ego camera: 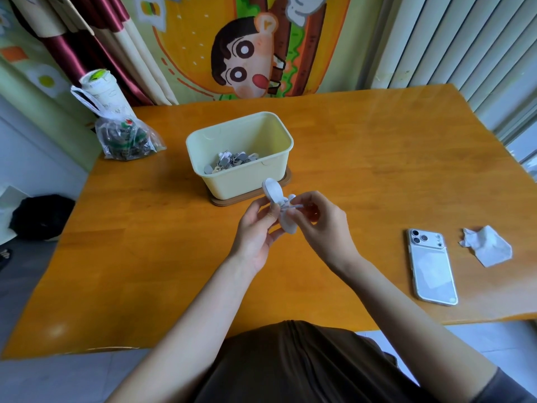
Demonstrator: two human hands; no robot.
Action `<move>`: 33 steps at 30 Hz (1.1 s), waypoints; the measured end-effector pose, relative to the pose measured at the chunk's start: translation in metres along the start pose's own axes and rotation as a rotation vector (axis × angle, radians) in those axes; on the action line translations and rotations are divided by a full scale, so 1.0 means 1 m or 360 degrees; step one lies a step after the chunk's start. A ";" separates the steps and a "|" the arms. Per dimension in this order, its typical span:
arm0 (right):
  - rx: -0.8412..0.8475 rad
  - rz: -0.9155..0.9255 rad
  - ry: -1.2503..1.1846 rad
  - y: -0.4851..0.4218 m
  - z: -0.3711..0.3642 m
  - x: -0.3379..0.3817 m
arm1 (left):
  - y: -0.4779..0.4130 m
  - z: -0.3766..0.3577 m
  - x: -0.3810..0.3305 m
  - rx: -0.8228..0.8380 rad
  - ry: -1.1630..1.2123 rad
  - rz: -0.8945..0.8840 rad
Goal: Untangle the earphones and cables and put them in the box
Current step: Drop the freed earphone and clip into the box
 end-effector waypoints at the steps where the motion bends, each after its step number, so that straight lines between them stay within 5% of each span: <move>1: -0.0018 -0.0033 0.0001 -0.001 0.001 -0.001 | 0.001 -0.001 0.000 0.0005 -0.0012 -0.0006; 11: 0.0254 -0.0566 -0.0493 -0.015 0.000 -0.020 | 0.005 -0.007 0.002 0.0145 0.0019 -0.0004; 22: 0.0080 -0.0251 0.0029 -0.020 0.008 -0.020 | 0.005 -0.002 -0.007 0.0250 -0.0427 -0.0114; 33: 0.0398 -0.0363 -0.0255 -0.020 0.001 -0.031 | 0.008 -0.001 0.004 0.0131 0.0107 0.0135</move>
Point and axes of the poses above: each hand's wrist, its own y-axis away from the middle knuckle, its own z-axis out of the back of the hand, x = y × z, the point moved 4 cm from there along -y, towards the middle knuckle, and after that the axes turned 12 degrees about y, right-handed, at the moved point
